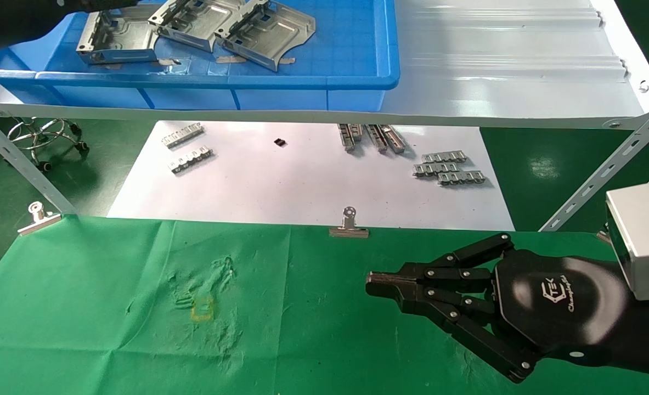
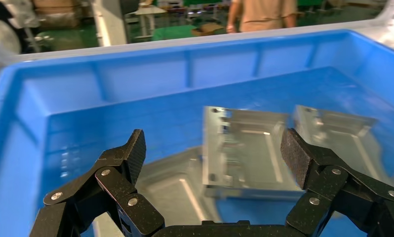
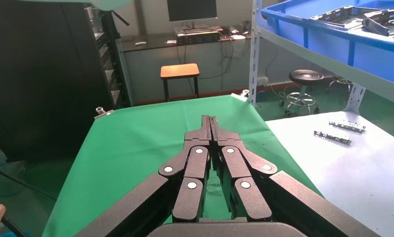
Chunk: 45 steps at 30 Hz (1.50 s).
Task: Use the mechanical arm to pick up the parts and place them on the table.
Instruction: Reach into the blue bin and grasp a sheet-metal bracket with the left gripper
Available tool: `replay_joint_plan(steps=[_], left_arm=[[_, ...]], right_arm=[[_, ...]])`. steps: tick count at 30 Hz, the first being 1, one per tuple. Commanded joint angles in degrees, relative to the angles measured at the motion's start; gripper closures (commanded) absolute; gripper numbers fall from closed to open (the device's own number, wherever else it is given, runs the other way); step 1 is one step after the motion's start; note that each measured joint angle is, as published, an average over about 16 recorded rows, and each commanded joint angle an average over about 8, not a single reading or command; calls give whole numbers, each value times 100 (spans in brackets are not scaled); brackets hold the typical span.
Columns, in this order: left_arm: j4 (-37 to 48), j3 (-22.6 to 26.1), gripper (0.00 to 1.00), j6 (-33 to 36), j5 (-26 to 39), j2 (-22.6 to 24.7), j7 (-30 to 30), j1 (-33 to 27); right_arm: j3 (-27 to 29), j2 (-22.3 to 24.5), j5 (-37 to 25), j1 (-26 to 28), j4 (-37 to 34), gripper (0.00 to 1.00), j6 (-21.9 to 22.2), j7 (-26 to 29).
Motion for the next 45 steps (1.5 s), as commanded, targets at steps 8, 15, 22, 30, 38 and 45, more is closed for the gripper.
replay_joint_plan(steps=[8,15,22,30,38,45], left_arm=[[1013,186,0,-260,348,324,113,-568],[1605,271,0,-293,488,440,200,-833],[1935,297,61,-323,533,480,322,-918],[2069,327,100,-290,580,471,455,-953],[2138,425,100,-195,717,458,503,-1010],[2175,483,100,-212,801,460,518,-1038]], right_arm=[[0,0,0,0,0,100,0,0],[0,0,0,0,0,100,0,0],[0,0,0,0,0,100,0,0],[0,0,0,0,0,100,0,0],[-1,0,0,0,0,100,0,0],[-1,0,0,0,0,100,0,0]])
